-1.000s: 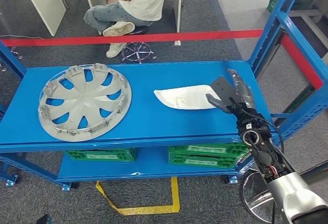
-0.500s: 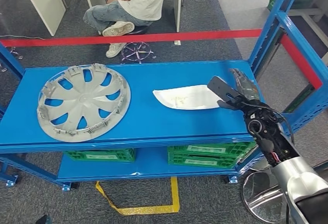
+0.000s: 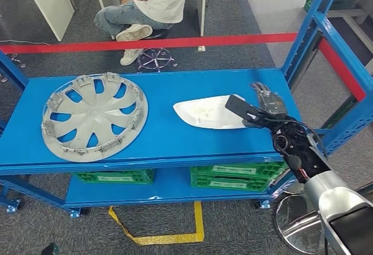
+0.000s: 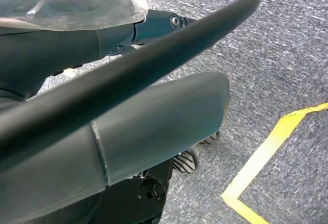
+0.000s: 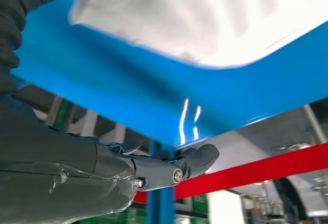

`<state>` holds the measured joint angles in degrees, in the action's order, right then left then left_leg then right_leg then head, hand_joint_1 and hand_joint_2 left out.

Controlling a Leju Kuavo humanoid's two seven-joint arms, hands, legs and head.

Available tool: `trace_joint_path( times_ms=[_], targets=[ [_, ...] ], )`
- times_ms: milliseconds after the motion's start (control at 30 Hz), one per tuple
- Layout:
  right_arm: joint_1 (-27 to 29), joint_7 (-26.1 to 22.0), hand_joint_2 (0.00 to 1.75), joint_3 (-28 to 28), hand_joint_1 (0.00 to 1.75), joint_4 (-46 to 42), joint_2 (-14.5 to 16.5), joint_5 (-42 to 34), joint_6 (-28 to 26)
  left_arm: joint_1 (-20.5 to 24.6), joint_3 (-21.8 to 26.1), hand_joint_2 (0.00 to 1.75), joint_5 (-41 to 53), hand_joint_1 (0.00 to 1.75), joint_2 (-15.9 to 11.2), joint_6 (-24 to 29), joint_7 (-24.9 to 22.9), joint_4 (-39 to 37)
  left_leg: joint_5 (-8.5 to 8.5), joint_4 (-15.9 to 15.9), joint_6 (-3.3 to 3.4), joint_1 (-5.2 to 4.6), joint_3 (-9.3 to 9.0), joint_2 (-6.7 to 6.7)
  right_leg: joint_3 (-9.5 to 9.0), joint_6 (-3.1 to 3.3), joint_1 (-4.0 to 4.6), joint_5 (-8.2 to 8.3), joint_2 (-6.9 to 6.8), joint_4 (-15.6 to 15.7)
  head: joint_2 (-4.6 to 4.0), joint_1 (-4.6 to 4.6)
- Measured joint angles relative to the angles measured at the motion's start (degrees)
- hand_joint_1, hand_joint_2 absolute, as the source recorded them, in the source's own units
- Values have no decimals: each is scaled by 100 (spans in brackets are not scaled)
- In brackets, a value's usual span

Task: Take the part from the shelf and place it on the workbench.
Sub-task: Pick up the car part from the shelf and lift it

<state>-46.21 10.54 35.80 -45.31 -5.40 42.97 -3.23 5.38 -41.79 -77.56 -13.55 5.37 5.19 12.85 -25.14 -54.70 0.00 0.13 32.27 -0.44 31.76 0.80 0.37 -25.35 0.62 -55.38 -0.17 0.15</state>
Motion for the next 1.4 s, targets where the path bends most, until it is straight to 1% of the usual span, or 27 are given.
trace_joint_path(
  times_ms=[200, 433, 700, 1067, 1200, 1400],
  targets=[
    [-138, -66, 175, 228, 0, 224, 376, 3, -51, 10, 0, 0, 15, 0, 0, -31, 34, -1, 4, 9, -7, 0, -8, -1, 0, 1, 0, 0, -1, 0, 0, -12],
    [-226, -152, 175, 364, 0, 427, 564, -52, -61, 4, 0, 0, 14, 0, 0, -33, 34, -2, 5, 11, -7, -1, -8, -4, -2, 3, -1, -2, -4, 0, 0, -9],
    [-246, -39, 175, 447, 0, 554, 593, -93, -61, -2, 0, 0, 42, 0, -1, -32, 34, -2, 4, 10, -7, -2, -9, -4, -1, 3, -2, -2, -6, 1, 0, -10],
    [-243, -7, 175, 473, 0, 590, 593, -107, -74, -2, 0, 0, 53, 0, -1, -32, 34, -2, 4, 10, -7, -2, -11, -2, 0, 3, -2, -2, 0, 1, 0, -7],
    [-211, 260, 175, 509, 0, 530, 575, -86, -490, -3, 0, 0, 63, 0, -1, -32, 34, -2, 4, 10, -8, -1, -14, 1, 1, 3, -1, -2, 3, 1, 0, -16],
    [-131, 500, 175, 467, 0, 130, 446, -85, -428, -5, -4, 0, 86, 0, 0, -34, 34, -2, 4, 10, -8, -1, -14, 2, 0, 3, -2, -2, 4, 1, 0, -14]
  ],
)
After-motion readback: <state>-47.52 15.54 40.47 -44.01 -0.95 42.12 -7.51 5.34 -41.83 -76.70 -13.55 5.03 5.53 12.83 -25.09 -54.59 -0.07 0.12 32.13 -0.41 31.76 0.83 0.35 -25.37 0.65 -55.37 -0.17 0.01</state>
